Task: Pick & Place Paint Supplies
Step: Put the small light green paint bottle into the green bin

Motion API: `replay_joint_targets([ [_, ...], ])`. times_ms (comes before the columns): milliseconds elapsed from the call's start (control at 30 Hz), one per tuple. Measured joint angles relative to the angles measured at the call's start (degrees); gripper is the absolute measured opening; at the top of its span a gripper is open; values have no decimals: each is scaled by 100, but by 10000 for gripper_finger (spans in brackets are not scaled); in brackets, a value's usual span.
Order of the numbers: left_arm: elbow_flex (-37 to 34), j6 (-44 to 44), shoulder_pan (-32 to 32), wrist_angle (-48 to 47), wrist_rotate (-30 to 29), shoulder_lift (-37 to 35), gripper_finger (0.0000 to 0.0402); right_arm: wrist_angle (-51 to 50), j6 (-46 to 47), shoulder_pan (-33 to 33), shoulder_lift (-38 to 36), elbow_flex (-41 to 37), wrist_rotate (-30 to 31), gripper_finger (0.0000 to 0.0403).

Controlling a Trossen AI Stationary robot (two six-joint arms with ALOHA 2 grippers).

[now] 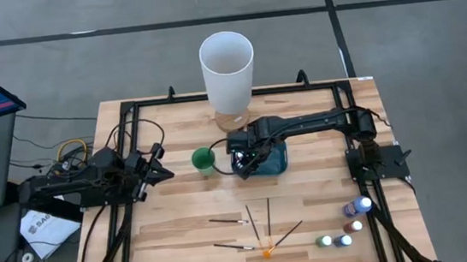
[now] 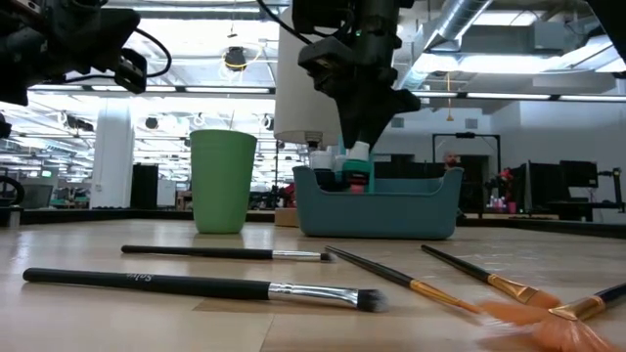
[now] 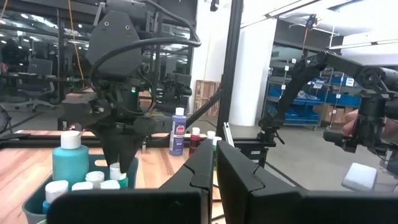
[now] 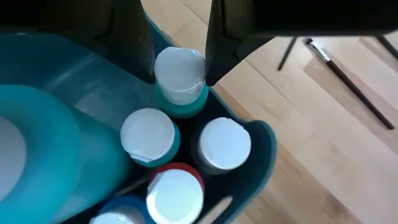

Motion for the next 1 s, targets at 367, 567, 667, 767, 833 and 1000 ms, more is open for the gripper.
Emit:
replay_joint_targets([
  [367, -1, 2, -1, 31, 0, 2, 8, 88, 0, -2, 0, 0, 2, 123],
  [567, -1, 1, 0, 35, 0, 2, 8, 192, 0, -2, -2, -59, 17, 126],
  [667, -1, 2, 1, 35, 0, 2, 8, 191, 2, 0, -2, -118, 52, 127],
  [767, -1, 2, 1, 38, 0, 2, 8, 317, 2, 0, -7, -216, 57, 127],
  [833, 0, 1, 1, 40, 0, 2, 8, 382, 7, 0, -7, -257, 63, 127],
  [1000, -1, 0, -1, 46, 0, 2, 8, 419, 4, 0, -7, -260, 63, 127],
])
